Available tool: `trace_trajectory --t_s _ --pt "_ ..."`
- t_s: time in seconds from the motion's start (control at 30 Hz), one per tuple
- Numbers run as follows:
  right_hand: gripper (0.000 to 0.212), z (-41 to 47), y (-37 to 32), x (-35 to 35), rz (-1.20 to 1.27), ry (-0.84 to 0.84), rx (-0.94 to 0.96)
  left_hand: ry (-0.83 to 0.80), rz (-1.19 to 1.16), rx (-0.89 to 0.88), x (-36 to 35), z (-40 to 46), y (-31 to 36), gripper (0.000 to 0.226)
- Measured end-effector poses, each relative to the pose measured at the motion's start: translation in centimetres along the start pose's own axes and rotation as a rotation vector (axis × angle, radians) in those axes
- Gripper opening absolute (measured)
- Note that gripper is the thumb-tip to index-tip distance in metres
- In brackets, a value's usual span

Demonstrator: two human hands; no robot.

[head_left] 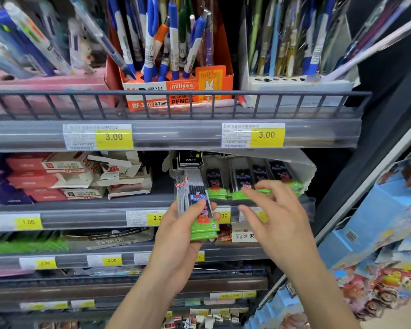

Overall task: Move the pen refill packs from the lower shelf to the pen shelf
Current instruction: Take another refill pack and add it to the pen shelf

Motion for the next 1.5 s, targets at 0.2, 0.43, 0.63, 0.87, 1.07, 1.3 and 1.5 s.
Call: trace_trajectory --t_s 0.2,0.43,0.63,0.87,1.07,1.3,1.5 --pt "0.014 1.6 0.9 -2.7 -0.025 0.01 0.108 0.007 -0.067 0.063 -0.5 -0.4 0.0 0.032" --pt "0.022 1.8 0.7 -2.5 -0.036 0.044 0.08 0.012 -0.109 0.083 -0.2 -0.5 0.1 0.031" --pt "0.015 -2.1 -1.4 -2.4 0.619 -0.111 -0.617 -0.022 -0.017 0.035 -0.3 -0.4 0.0 0.03" --pt "0.025 -4.2 -2.7 -2.7 0.886 -0.215 -0.826 -0.025 0.045 -0.057 -0.4 -0.4 -0.1 0.023" --pt "0.026 -5.3 -1.8 -2.4 1.032 -0.356 -0.992 -0.071 0.093 -0.085 -1.3 -0.3 -0.4 0.021" --pt "0.022 -4.6 1.9 -1.0 1.088 -0.206 -1.104 -0.099 0.069 -0.059 -2.1 -0.1 -1.1 0.017" --pt "0.019 -1.4 5.9 -1.2 1.026 -0.041 -1.209 -0.082 0.032 -0.007 -1.9 0.4 -1.2 0.015"
Point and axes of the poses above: each hand's wrist, its own z-axis towards the middle knuckle, its own x-axis out of the back of the hand, y = z × x, the point moved 6 cm from there along z, towards the middle knuckle, and after that the axes turned 9 degrees about y, right-handed, at the moved point
